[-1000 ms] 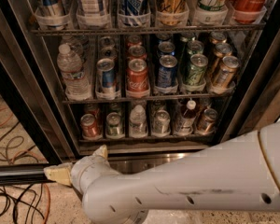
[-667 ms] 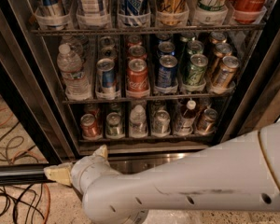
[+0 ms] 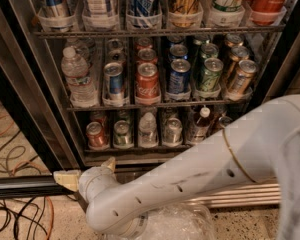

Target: Pick coke can from bottom shelf of fridge

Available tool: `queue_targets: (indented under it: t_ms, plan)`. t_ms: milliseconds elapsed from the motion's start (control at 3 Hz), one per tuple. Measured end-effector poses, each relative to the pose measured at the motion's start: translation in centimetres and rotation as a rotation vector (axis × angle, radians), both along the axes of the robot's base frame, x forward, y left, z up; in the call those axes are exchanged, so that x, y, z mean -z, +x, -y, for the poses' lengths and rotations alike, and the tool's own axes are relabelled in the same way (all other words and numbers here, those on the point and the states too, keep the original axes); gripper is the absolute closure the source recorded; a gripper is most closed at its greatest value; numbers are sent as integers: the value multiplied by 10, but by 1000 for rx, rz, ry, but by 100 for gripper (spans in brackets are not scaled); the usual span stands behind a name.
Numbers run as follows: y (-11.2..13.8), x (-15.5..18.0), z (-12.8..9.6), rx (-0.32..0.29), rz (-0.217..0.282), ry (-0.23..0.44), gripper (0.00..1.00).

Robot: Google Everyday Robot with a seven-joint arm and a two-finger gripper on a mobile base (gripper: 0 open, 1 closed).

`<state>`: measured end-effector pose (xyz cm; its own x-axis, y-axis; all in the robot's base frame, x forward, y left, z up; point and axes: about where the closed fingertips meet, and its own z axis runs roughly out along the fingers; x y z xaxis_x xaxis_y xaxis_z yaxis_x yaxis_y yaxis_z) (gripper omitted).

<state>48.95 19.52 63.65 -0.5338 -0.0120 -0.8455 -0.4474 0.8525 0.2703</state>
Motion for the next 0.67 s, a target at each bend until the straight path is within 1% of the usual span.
queue_targets:
  t_ms: [333, 667]
  plan:
    - [12, 24, -6, 82, 12, 46, 0]
    - [25, 19, 8, 146, 59, 44, 0]
